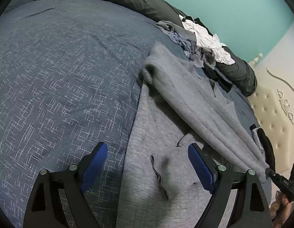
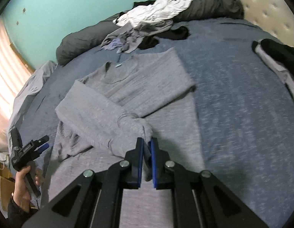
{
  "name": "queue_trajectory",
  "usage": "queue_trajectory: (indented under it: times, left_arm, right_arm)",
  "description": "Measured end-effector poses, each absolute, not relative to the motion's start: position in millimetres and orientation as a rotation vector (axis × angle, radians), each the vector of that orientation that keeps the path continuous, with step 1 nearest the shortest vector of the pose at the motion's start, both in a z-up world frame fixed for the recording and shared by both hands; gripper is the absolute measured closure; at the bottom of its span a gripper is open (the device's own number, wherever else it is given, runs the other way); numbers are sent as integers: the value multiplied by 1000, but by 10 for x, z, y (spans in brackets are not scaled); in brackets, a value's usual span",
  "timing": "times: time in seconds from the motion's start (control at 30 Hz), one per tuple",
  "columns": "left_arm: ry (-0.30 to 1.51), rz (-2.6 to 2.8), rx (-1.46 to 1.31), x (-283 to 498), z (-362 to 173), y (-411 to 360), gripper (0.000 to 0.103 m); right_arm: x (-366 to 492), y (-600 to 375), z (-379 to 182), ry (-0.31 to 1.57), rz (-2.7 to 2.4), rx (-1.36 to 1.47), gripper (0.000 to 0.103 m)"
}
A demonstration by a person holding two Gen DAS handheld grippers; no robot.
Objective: Fold clothes
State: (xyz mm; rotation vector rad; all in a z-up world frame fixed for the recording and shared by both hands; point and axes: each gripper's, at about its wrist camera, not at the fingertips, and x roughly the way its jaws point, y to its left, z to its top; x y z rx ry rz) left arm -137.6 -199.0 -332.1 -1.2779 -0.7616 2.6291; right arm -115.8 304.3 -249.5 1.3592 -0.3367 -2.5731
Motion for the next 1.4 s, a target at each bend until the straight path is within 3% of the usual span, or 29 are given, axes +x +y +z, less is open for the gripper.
queue_trajectory:
  times: [0.33, 0.67, 1.2, 1.4]
  left_arm:
    - [-744, 2634, -1291, -1391, -3339, -1983, 14]
    - [-688, 2646, -1309, -1536, -3258, -1996, 14]
    - [-240, 2682, -1530, -2563, -3332, -1873, 14]
    - [-142, 2673, -1493, -2746, -3309, -1723, 21]
  right_arm:
    - [-1165, 3233, -2778, -429, -2586, 1437, 96]
    - [-1270, 3213, -2495, -461, -2578, 1321, 96]
    - [-1630, 3153, -1192, -382, -2582, 1022, 96]
    - [-1704, 3024, -753, -280, -2596, 945, 96]
